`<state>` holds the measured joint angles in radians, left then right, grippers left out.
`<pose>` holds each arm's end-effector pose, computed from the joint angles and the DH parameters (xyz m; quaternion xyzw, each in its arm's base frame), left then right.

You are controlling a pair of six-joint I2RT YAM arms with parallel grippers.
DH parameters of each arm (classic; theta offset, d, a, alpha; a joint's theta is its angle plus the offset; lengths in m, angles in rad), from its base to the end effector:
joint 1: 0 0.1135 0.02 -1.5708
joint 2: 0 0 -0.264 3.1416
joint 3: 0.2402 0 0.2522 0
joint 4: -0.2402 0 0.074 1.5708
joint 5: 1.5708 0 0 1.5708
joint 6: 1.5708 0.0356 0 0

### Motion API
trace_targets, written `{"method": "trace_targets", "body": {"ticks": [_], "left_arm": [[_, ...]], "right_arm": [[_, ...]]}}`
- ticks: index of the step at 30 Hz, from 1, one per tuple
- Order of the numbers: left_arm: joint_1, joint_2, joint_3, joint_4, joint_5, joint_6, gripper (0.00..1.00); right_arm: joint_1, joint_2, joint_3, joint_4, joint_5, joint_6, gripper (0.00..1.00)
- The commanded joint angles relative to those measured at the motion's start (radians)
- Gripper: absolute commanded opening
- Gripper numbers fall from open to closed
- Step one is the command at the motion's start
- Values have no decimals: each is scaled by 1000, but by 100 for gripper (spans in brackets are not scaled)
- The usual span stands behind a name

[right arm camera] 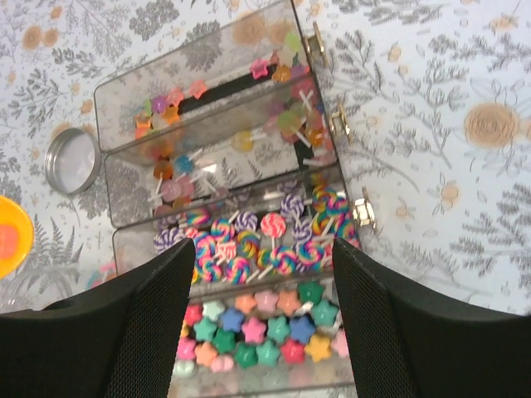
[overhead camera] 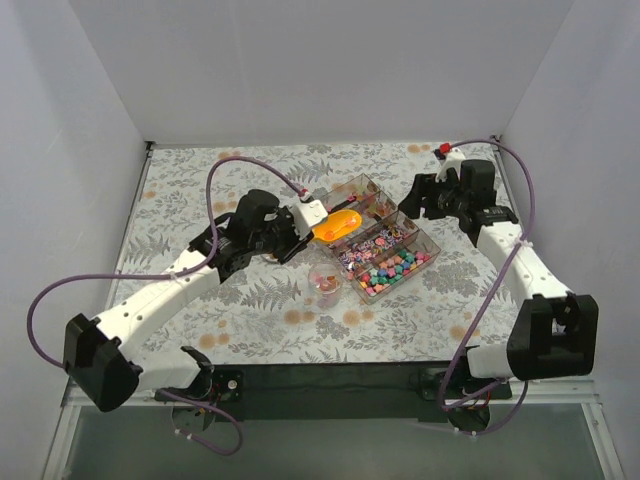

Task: Pack the candies
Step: Place the fake candies in the packing bottle.

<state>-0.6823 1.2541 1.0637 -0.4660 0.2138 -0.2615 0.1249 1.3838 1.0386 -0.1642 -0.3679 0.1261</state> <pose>0.2093 -0.1798 0.3105 0.2324 0.8627 -0.2848 0.3474 0.3113 0.0520 0.2942 -0.0921 0.8480 0.2188 0.4739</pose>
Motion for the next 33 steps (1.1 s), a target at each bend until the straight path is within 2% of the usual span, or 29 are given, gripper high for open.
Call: {"method": "trace_targets", "body": {"ticks": [1, 8, 16, 26, 33], "left_arm": [[4, -83, -22, -138, -22, 65, 0], [4, -163, 5, -382, -59, 171, 0], [1, -179, 84, -562, -33, 286, 0], [-134, -81, 148, -684, -195, 268, 0], [-206, -7, 242, -769, -362, 212, 0]], "right_arm": [[4, -109, -70, -31, 14, 36, 73], [21, -273, -204, -41, 20, 44, 74], [32, -334, -265, -40, 38, 46, 73], [33, -354, -293, -35, 34, 38, 74], [33, -373, -308, -32, 41, 29, 74]]}}
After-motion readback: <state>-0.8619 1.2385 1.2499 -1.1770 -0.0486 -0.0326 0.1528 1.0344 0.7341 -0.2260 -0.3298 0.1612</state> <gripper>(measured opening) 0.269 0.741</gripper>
